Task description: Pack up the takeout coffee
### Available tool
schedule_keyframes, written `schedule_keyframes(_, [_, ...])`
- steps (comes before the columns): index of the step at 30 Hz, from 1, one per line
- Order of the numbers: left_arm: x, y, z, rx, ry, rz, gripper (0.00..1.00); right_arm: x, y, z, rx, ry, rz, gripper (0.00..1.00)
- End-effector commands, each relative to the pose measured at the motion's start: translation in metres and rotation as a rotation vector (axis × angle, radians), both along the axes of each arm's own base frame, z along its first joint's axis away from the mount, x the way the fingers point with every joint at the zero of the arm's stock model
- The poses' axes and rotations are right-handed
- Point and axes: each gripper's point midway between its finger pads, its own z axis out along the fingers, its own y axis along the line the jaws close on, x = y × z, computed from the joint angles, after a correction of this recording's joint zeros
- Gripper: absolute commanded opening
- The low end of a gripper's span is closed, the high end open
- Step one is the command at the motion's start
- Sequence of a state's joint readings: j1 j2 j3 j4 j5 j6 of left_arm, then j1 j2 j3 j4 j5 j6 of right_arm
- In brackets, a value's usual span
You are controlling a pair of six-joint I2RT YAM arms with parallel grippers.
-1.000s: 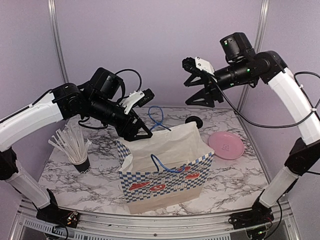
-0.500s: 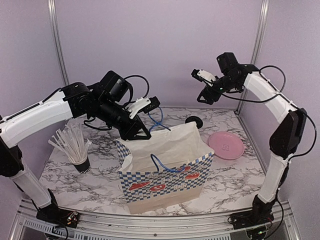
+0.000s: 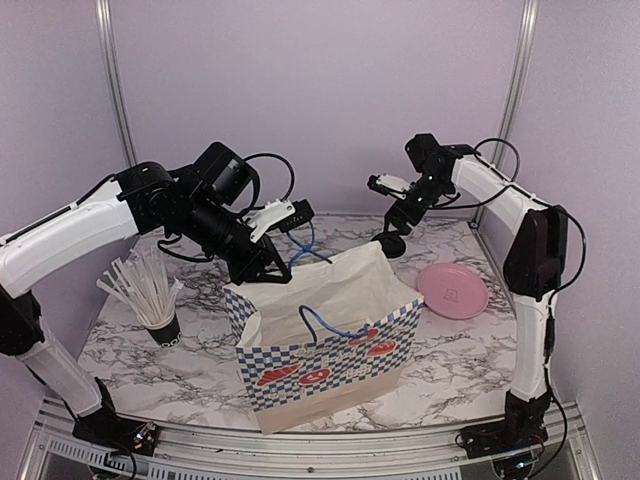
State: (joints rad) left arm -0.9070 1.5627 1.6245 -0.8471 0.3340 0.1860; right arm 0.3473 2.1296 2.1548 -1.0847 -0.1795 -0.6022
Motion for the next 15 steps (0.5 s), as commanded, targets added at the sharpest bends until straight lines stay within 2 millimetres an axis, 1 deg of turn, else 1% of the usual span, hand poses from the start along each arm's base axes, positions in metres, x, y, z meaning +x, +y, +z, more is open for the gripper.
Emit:
schedule_keyframes(1, [-0.008, 0.013, 0.004, 0.034, -0.004, -0.006, 0.00, 0.001, 0.000, -0.006, -0.010, 0.027, -0.003, 0.86])
schedule_keyframes(6, [-0.006, 0.014, 0.002, 0.048, -0.007, 0.004, 0.00, 0.000, 0.004, -0.018, -0.008, 0.061, 0.005, 0.87])
schedule_keyframes(15, [-0.005, 0.014, 0.001, 0.053, 0.000, 0.014, 0.00, -0.007, 0.009, -0.040, -0.047, 0.108, 0.031, 0.87])
